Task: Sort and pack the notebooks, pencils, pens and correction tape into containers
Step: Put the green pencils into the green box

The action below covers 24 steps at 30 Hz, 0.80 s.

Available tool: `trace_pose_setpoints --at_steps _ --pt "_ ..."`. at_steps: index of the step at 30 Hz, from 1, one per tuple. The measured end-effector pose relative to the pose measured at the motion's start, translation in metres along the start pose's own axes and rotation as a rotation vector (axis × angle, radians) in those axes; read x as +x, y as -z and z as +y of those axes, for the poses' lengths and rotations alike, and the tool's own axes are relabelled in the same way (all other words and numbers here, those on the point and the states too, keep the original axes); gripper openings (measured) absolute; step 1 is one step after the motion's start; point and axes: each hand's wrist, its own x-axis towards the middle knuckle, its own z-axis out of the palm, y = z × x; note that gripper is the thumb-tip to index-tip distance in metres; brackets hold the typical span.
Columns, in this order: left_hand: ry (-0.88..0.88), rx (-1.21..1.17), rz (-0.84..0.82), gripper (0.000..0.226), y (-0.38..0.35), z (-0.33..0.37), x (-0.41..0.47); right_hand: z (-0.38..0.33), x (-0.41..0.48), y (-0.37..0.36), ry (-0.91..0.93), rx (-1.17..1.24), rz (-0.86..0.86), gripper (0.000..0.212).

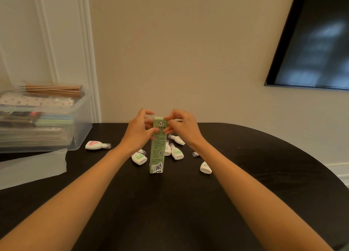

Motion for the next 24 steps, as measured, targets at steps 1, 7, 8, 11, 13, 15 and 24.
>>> trace_pose_setpoints --at_steps 1,7,8,11,13,15,24 --pt "0.053 -0.002 -0.03 0.044 -0.002 -0.003 -0.002 0.001 -0.001 -0.001 -0.012 0.025 -0.004 0.022" --pt "0.255 0.233 -0.279 0.038 -0.014 -0.027 -0.009 0.007 0.002 -0.005 -0.091 0.187 0.051 0.016" --pt "0.25 0.22 -0.275 0.037 -0.016 -0.029 -0.008 0.008 0.005 -0.006 -0.106 0.2 0.072 0.011" --pt "0.223 0.179 -0.211 0.028 -0.019 -0.034 0.006 0.013 0.024 -0.01 -0.152 0.227 0.132 0.007" --pt "0.201 0.168 -0.11 0.028 -0.016 -0.033 0.021 0.01 0.04 -0.011 -0.173 0.25 0.137 0.013" --pt "0.142 0.158 -0.031 0.032 -0.008 -0.03 0.041 0.006 0.058 -0.013 -0.211 0.261 0.108 0.024" --pt "0.099 0.378 -0.109 0.023 0.049 -0.01 0.124 -0.035 0.147 -0.022 -0.394 0.294 0.048 0.036"
